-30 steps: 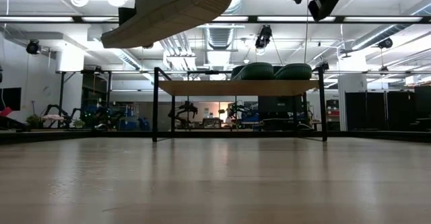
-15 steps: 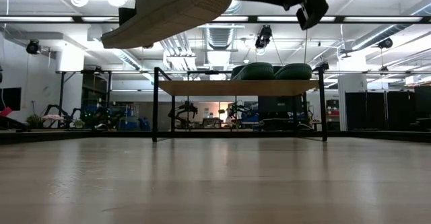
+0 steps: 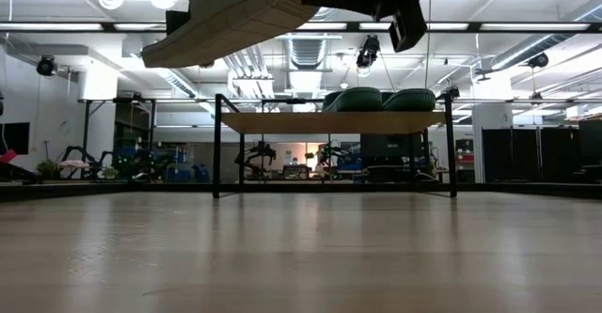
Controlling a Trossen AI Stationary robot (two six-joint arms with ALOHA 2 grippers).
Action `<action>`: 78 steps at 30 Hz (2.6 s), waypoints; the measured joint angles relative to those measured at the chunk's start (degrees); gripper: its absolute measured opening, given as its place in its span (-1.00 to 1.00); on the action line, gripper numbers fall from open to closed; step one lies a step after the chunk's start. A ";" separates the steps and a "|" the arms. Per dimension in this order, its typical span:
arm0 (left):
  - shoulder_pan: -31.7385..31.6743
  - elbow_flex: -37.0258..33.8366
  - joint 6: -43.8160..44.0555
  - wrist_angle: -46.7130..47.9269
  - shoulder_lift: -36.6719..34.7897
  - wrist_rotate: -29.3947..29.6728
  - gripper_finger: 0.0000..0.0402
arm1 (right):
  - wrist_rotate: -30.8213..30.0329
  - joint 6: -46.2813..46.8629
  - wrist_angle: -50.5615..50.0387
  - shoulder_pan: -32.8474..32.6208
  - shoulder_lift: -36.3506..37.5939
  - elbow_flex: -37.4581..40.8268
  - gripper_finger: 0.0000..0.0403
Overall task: Pick and place slides into the shelf
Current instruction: Put the top gray slide on the shelf
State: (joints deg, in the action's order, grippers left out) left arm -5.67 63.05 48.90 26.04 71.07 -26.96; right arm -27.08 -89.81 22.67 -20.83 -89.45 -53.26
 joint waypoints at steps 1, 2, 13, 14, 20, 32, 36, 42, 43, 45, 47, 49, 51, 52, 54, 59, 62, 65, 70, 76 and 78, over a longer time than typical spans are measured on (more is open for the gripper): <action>0.00 0.00 -0.06 -0.04 0.00 0.00 -1.00 | 0.02 0.06 -0.08 0.13 -0.02 -0.30 0.00; 0.00 0.00 -0.13 0.04 -0.02 0.00 -1.00 | 0.09 0.16 -0.24 0.20 -0.01 -0.53 0.00; 0.00 -0.07 -0.26 0.12 -0.04 -0.45 -1.00 | 0.05 0.21 -0.62 0.31 -0.37 -1.02 0.00; 0.00 -0.07 -0.26 0.00 -0.04 -0.46 -1.00 | 0.05 0.21 -0.92 0.31 -0.37 -1.02 0.00; 0.02 -0.07 -0.24 -0.02 0.00 -0.53 -1.00 | -0.20 0.85 -4.24 0.38 -0.37 -1.02 -0.29; -0.02 -0.07 -1.11 -0.08 -0.07 -0.35 -1.00 | -5.58 0.84 -5.30 0.27 -0.39 -1.70 -0.87; -0.02 -0.07 -1.75 -0.19 -0.07 -0.20 -0.92 | -5.77 1.73 -5.05 0.27 -0.39 -1.70 -0.87; -0.01 -0.07 -5.94 -0.48 -0.07 -1.29 -0.71 | -6.02 3.70 -4.76 0.31 -0.39 -1.79 -0.87; 0.00 -0.07 -6.54 -0.48 -0.07 -1.48 -0.66 | -6.05 3.71 -4.65 0.33 -0.39 -1.81 -0.88; 0.00 -0.07 -8.32 -0.48 -0.07 -2.25 -0.57 | -6.25 3.88 -4.54 0.36 -0.38 -1.81 -0.88; 0.01 -0.07 -9.35 -0.43 -0.07 -4.05 -0.48 | -6.44 3.90 -4.52 0.38 -0.37 -1.87 -0.88; 0.04 -0.07 -9.43 -0.42 -0.07 -5.00 -0.37 | -6.44 3.90 -4.54 0.38 -0.37 -1.87 -0.88; 0.02 -0.07 -9.44 -0.14 -0.07 -6.10 -0.28 | -6.59 3.90 -4.62 0.38 -0.37 -1.87 -0.88; 0.02 -0.07 -9.44 0.05 -0.16 -6.94 -0.24 | -6.78 3.90 -4.63 0.38 -0.37 -1.87 -0.88; 0.02 -0.07 -9.44 0.05 -0.41 -7.23 -0.17 | -7.30 3.88 -4.61 0.38 -0.37 -1.87 -0.88; -1.15 -0.07 -9.61 1.16 -2.04 -7.42 -0.13 | -7.73 3.88 -4.58 0.38 -0.35 -1.87 -0.88; -2.29 -0.07 -10.55 2.72 -3.62 -7.43 -0.13 | -8.06 3.92 -4.65 0.38 -0.30 -1.87 -0.88; -3.13 -0.07 -10.76 4.48 -5.28 -7.06 -0.13 | -8.07 3.90 -4.65 0.38 -0.30 -1.87 -0.88; -4.46 -0.02 -10.85 7.45 -8.30 -5.74 -0.13 | -8.65 3.90 -4.56 0.38 -0.30 -1.87 -0.89; -6.02 0.12 -12.07 10.17 -13.19 -2.45 -0.13 | -10.80 4.53 -4.42 0.38 -0.22 -1.87 -0.90; -6.26 0.55 -14.20 10.69 -15.13 0.41 -0.13 | -10.87 5.30 -4.44 0.38 -0.19 -1.92 -0.90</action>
State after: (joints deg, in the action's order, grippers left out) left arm -11.94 63.60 34.70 36.73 55.94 -26.55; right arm -37.95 -84.51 18.23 -20.45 -89.65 -55.18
